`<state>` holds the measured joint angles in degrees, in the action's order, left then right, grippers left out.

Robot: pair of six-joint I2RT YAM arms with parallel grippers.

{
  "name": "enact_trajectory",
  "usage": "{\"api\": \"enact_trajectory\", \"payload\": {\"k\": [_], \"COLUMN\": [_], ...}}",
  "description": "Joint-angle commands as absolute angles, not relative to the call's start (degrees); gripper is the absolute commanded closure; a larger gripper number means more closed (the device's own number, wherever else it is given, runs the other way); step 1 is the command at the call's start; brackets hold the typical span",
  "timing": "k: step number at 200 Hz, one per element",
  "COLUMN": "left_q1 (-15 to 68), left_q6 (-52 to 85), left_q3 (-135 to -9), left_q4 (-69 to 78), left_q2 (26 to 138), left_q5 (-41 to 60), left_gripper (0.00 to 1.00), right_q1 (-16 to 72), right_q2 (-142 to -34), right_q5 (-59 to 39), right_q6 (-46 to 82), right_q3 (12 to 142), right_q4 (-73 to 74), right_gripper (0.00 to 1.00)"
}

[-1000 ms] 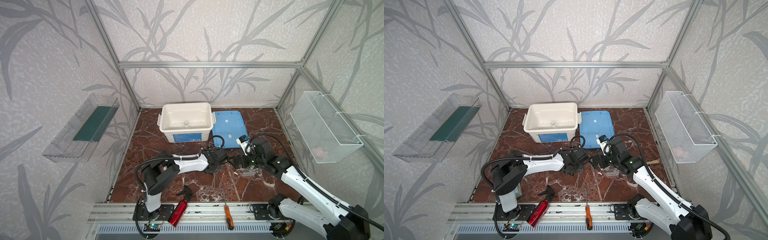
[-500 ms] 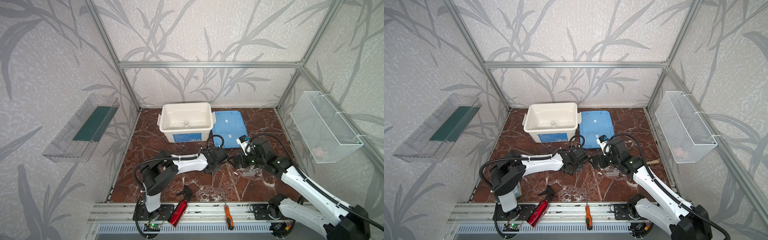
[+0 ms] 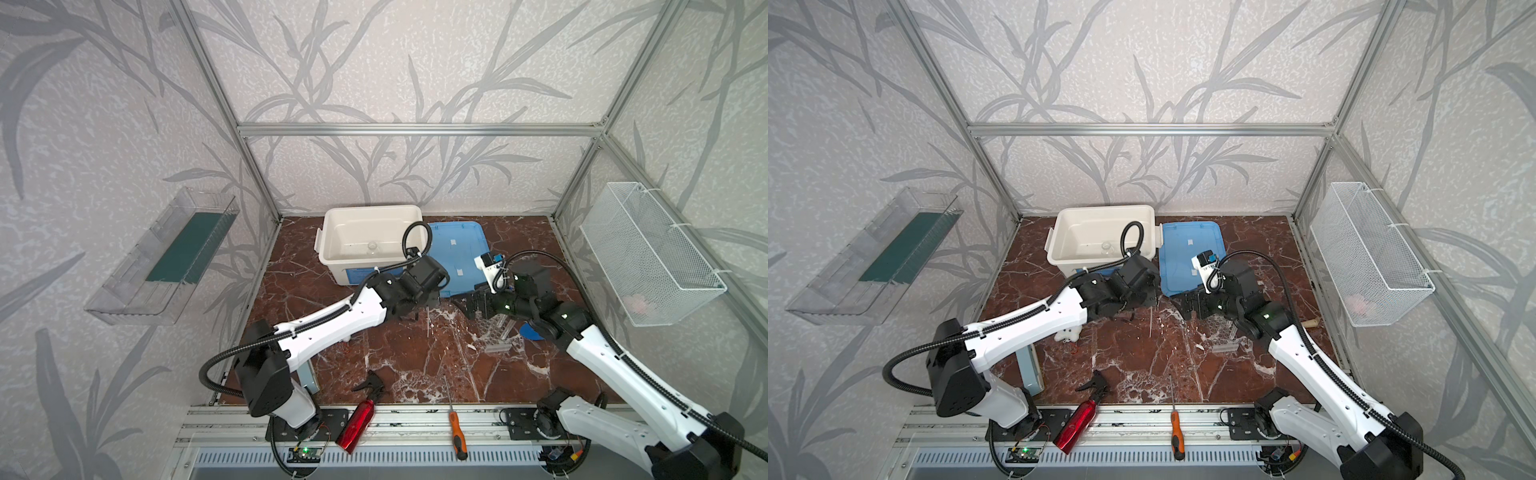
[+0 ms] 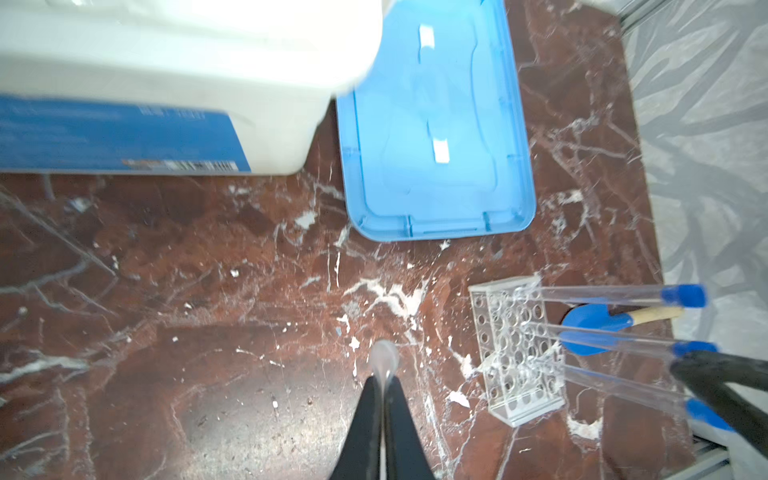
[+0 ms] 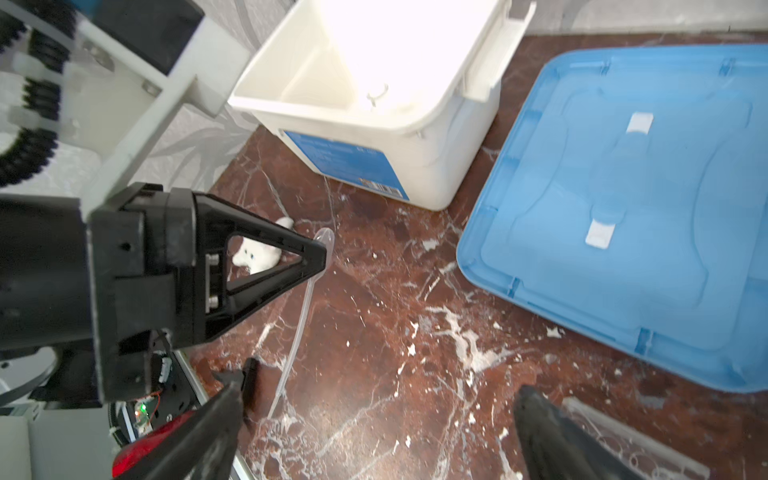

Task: Organize the chemistry lab equipment
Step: 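Lift the bulb pipette over the white bin with the left gripper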

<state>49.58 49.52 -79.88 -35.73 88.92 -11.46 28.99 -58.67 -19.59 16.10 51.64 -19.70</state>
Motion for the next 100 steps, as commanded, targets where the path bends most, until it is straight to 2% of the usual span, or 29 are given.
{"api": "enact_trajectory", "payload": {"k": [1, 35, 54, 71, 100], "left_q1": [44.9, 38.6, 34.0, 30.8, 27.6], "left_q6": [43.7, 39.3, 38.8, 38.7, 36.2], "left_q3": [-84.1, -92.3, -95.5, -99.3, -110.6], "left_q4": [-38.5, -40.1, -38.7, -38.5, -42.9], "left_q2": [87.4, 89.3, 92.1, 95.9, 105.4], "left_q5": [-9.2, -7.9, -0.7, 3.4, 4.2], "left_gripper": [0.93, 0.92, 0.92, 0.92, 0.91], "right_q1": [29.1, 29.1, 29.1, 29.0, 29.0], "right_q2": [-61.5, -67.5, -71.7, -75.5, -82.6], "right_q5": [-18.1, -18.3, -19.5, -21.1, -23.4], "right_q6": [19.6, 21.8, 20.0, 18.7, 17.9], "right_q3": [56.8, 64.5, 69.3, 73.1, 79.7], "right_q4": [-16.3, -13.1, -12.5, -11.9, -12.4], "right_gripper": [0.00, 0.00, 0.00, 0.00, 0.01]}}
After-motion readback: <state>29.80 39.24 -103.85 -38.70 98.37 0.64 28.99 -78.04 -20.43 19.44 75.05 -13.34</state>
